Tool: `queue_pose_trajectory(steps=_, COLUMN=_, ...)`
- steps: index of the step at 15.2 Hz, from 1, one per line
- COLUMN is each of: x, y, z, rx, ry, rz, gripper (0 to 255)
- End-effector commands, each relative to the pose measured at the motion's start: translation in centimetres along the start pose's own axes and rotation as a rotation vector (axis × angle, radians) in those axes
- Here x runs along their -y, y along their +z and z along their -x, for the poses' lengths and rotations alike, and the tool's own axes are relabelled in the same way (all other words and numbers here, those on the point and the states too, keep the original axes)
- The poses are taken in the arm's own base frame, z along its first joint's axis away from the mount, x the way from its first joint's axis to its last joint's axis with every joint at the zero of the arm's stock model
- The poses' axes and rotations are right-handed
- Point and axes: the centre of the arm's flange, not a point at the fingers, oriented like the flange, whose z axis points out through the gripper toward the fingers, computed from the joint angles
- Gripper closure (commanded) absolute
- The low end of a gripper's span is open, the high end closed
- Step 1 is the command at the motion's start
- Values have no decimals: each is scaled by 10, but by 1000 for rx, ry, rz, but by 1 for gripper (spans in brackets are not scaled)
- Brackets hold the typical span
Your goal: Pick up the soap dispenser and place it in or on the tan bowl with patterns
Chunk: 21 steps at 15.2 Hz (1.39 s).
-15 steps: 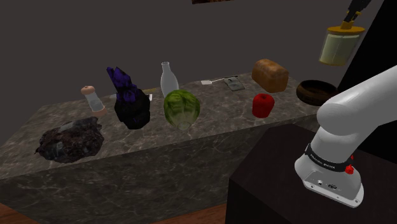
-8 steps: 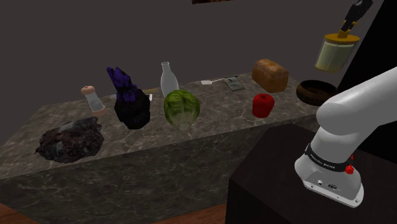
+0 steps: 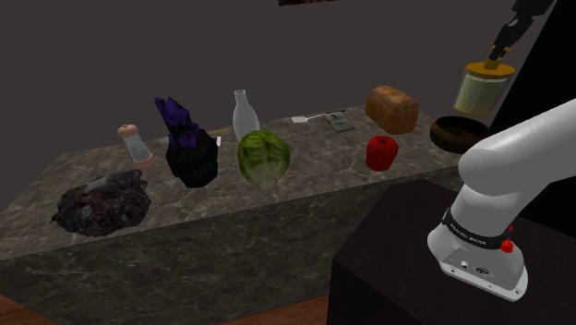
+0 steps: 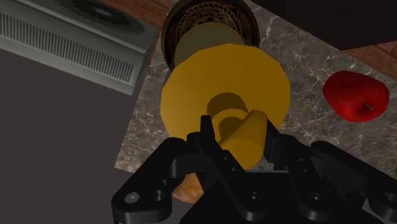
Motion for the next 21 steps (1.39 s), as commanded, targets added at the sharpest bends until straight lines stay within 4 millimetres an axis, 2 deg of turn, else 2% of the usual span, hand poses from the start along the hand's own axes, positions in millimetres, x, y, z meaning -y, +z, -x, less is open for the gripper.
queue_pose_trajectory(steps=1, x=1, y=10, z=1, rx=-1, ry=0, rz=1, gripper=255)
queue_pose_trajectory(steps=12, x=1, y=67, z=12, rx=-1, ry=0, rz=1, gripper=255)
queue_pose_trajectory(steps=20, x=1, y=68, z=13, rx=-1, ry=0, rz=1, gripper=255)
queue_pose_trajectory(steps=21, x=1, y=68, z=13, rx=-1, ry=0, rz=1, gripper=0)
